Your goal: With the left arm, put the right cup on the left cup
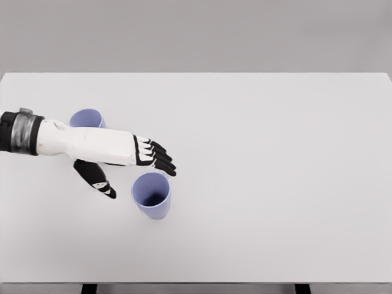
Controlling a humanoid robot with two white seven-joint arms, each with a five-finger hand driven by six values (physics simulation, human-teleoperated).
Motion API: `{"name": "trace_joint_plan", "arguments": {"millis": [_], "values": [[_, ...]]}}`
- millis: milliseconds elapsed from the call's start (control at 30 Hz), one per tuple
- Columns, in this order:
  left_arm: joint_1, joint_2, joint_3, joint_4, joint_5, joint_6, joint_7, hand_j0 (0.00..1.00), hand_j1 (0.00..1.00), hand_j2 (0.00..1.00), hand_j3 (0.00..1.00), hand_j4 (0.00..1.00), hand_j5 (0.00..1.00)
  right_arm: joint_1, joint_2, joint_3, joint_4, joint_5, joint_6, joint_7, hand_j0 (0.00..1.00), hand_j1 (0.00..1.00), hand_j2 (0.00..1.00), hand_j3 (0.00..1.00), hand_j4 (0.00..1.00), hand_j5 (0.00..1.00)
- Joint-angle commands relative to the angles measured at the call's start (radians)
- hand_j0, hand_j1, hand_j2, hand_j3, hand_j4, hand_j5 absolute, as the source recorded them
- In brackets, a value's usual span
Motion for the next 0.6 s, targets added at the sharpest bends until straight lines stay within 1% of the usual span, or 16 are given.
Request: {"name": "trace_joint_plan", "arguments": {"millis": [0,67,167,267,300,333,367,433,467,500,567], "values": [[0.0,-0.009,0.005,0.0,0.003,0.003,0.0,1.0,1.0,1.0,1.0,1.0,1.0,0.003,0.0,0.003,0.0,-0.001,0.0,0.001,1.0,1.0,1.0,1.0,1.0,1.0],[0.002,-0.009,0.007,0.0,-0.054,0.003,0.0,1.0,1.0,1.0,1.0,1.0,1.0,0.005,0.0,-0.003,0.001,-0.001,0.0,0.001,1.0,1.0,1.0,1.0,1.0,1.0],[0.012,-0.009,0.025,0.0,-0.081,0.003,0.0,1.0,1.0,1.0,1.0,1.0,1.0,0.005,0.0,-0.005,0.0,-0.001,0.0,0.001,1.0,1.0,1.0,1.0,1.0,1.0],[0.012,-0.018,0.031,-0.002,-0.081,0.003,0.0,1.0,1.0,1.0,1.0,1.0,1.0,0.005,0.0,-0.002,0.0,-0.001,0.0,0.001,1.0,1.0,1.0,1.0,1.0,1.0],[0.037,-0.057,0.03,0.0,-0.083,0.003,0.0,1.0,1.0,1.0,1.0,1.0,1.0,0.005,0.0,-0.002,0.0,-0.001,0.0,0.001,1.0,1.0,1.0,1.0,1.0,1.0],[0.048,-0.075,0.03,0.003,-0.092,0.003,0.0,1.0,1.0,1.0,1.0,1.0,1.0,0.005,0.0,-0.002,0.0,0.001,0.0,0.001,1.0,1.0,1.0,1.0,1.0,1.0],[0.058,-0.075,0.03,0.003,-0.101,0.003,0.0,1.0,1.0,1.0,1.0,1.0,1.0,0.005,0.0,-0.002,0.0,-0.001,0.0,0.001,1.0,1.0,1.0,1.0,1.0,1.0],[0.058,-0.098,0.03,0.011,-0.103,0.003,0.0,1.0,1.0,1.0,1.0,1.0,1.0,0.005,0.0,-0.002,0.0,0.001,0.0,0.001,1.0,1.0,1.0,1.0,1.0,1.0],[0.06,-0.1,0.026,0.017,-0.108,0.003,0.0,1.0,1.0,1.0,1.0,1.0,1.0,0.005,0.0,-0.002,0.0,-0.001,0.0,0.001,1.0,1.0,1.0,1.0,1.0,1.0],[0.083,-0.101,0.031,0.037,-0.12,0.003,0.0,1.0,1.0,1.0,1.0,1.0,1.0,0.005,0.0,-0.002,0.0,-0.001,0.0,0.001,1.0,1.0,1.0,1.0,1.0,1.0],[0.086,-0.101,0.03,0.054,-0.12,0.003,0.0,1.0,1.0,1.0,1.0,1.0,1.0,0.005,0.0,-0.002,0.0,-0.001,0.0,0.001,1.0,1.0,1.0,1.0,1.0,1.0]]}}
